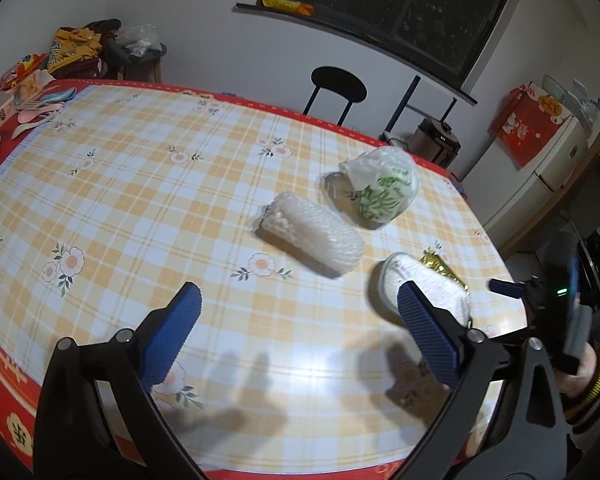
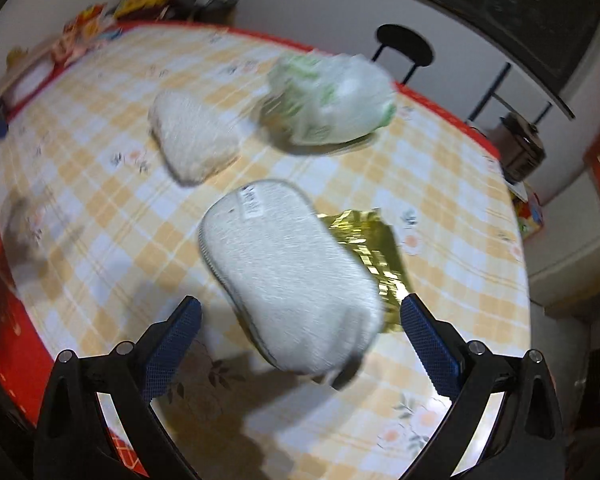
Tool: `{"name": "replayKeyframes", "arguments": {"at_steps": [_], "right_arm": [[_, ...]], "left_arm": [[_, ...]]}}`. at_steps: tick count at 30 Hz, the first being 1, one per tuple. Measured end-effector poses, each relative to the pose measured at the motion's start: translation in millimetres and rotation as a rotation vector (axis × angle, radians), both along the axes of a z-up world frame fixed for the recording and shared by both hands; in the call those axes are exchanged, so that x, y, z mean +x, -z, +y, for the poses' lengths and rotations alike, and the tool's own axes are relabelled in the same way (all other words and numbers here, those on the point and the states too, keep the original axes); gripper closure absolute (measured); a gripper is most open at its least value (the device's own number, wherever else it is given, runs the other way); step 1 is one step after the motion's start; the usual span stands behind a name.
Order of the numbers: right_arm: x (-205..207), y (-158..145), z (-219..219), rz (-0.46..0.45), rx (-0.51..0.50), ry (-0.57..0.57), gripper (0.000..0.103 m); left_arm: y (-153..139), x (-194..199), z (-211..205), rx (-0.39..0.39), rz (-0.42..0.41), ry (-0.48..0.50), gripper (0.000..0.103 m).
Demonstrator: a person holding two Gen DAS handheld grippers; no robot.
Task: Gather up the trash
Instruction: 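Move the right tool to the white sponge while the left tool returns to the table, then close the right tool on the white sponge and lift it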
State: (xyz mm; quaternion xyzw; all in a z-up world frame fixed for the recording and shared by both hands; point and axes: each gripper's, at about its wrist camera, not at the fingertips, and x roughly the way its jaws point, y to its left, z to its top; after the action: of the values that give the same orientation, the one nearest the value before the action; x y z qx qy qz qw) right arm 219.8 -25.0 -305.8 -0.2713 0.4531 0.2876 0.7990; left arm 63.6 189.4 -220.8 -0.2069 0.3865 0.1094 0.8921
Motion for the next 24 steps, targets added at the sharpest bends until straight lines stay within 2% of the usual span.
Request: {"name": "replayKeyframes", "arguments": {"at_steps": [5, 11, 19, 24], "right_arm": [[8, 31, 24, 0.011, -0.096, 0.009, 0.005], [15, 44, 33, 0.003, -0.161, 0.034, 0.005], [29, 38, 33, 0.068, -0.095, 0.099, 0.006], [35, 25, 23, 0.111, -0.002, 0.139, 0.015]], "left_arm": [[10, 1, 19, -0.020, 0.017, 0.013, 0.006], [19, 1, 36, -0.043, 0.028, 0.019, 0.006], [26, 4, 45, -0.072, 0.036, 0.024, 0.006], [26, 7, 47, -0.077, 0.030, 0.029, 0.006]]}}
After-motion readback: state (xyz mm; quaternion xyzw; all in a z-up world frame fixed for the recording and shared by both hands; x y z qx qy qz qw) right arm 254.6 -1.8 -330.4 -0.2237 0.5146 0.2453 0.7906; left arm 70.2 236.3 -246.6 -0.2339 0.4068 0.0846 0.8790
